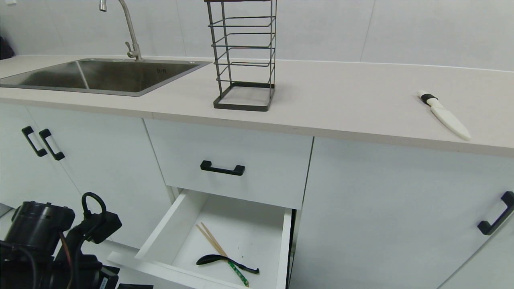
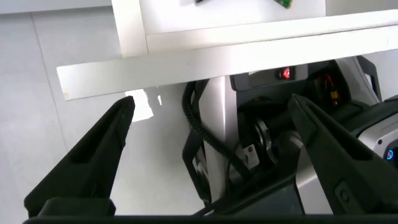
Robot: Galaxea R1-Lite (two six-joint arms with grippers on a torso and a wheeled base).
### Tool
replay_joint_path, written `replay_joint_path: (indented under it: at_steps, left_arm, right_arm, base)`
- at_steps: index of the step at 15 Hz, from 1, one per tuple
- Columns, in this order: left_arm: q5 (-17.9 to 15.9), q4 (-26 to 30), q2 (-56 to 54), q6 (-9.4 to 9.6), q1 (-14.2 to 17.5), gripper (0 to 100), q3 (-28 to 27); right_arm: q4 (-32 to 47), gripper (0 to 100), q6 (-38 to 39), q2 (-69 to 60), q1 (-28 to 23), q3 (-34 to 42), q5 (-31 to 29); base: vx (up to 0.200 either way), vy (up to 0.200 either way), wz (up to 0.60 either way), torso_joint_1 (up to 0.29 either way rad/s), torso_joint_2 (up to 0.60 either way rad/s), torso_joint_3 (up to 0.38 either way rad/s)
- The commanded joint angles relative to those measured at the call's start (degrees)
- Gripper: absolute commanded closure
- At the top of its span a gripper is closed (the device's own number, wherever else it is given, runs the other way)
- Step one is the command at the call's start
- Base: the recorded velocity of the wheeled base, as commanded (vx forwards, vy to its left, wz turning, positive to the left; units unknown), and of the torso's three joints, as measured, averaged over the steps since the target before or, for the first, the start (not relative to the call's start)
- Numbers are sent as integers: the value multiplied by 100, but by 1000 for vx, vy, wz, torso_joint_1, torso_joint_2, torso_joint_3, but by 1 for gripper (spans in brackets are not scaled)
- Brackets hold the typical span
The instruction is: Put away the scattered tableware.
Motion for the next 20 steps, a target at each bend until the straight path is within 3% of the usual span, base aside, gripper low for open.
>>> replay_joint_path:
  at_steps: [1, 5, 9, 12, 17, 20]
  left_arm:
    - [8, -26, 134, 12, 0, 0, -87]
    - [8, -114, 222, 56, -8, 0, -122]
    - [17, -131, 231, 461, -105, 0, -69]
    - [61, -316, 451, 373, -606, 0, -87]
    - [527, -404, 574, 382, -747, 0, 80]
    - [641, -580, 785, 303, -914, 0, -166]
  right_arm:
    - [0, 0, -1, 11, 1, -2, 1]
    - [0, 0, -1, 11, 1, -2, 1]
    - [0, 0, -1, 11, 1, -2, 1]
    - [0, 0, -1, 11, 1, -2, 1]
    - [0, 0, -1, 11, 1, -2, 1]
    - [0, 0, -1, 11, 1, -2, 1]
  base:
    - [0, 0, 0, 0, 0, 0]
    - [0, 0, 0, 0, 0, 0]
    - [0, 0, 0, 0, 0, 0]
    - [0, 0, 0, 0, 0, 0]
    - [0, 0, 0, 0, 0, 0]
    - [0, 0, 0, 0, 0, 0]
